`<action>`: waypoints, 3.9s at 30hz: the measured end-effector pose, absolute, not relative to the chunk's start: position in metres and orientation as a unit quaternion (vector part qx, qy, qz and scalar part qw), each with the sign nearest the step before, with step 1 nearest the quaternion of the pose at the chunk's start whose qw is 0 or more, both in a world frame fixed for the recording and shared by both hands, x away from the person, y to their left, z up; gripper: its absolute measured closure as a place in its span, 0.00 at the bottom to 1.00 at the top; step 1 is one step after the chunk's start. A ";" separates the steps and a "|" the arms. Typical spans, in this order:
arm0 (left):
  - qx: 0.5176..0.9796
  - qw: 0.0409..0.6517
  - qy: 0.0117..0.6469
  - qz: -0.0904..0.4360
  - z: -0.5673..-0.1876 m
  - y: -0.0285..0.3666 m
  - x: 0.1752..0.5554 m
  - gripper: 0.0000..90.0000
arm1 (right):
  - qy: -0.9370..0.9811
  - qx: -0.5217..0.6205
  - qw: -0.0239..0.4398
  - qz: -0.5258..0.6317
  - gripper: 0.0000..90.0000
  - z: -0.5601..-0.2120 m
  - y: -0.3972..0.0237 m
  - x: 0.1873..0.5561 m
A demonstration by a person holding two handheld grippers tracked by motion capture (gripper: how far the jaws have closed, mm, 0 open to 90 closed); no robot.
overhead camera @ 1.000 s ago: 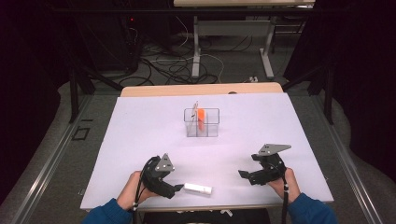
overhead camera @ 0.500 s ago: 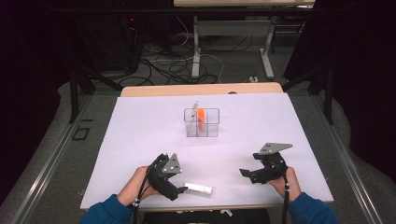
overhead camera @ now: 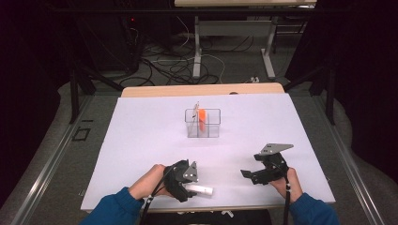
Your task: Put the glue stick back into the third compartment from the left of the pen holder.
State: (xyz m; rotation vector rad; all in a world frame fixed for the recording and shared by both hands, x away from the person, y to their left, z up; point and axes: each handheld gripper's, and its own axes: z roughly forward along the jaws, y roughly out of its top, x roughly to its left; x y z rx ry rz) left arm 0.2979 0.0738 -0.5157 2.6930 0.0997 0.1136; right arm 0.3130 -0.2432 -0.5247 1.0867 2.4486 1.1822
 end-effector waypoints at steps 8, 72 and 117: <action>0.982 0.189 0.005 0.017 -0.519 0.063 0.302 0.56 | 0.835 0.369 0.101 0.397 0.16 -0.525 -0.243 0.314; 0.877 0.416 0.188 0.150 -0.527 0.059 0.317 0.79 | 0.786 0.381 0.082 0.480 0.11 -0.514 -0.203 0.310; 0.857 0.412 0.250 0.183 -0.523 0.068 0.323 0.25 | 0.708 0.421 0.123 0.553 0.75 -0.489 -0.169 0.331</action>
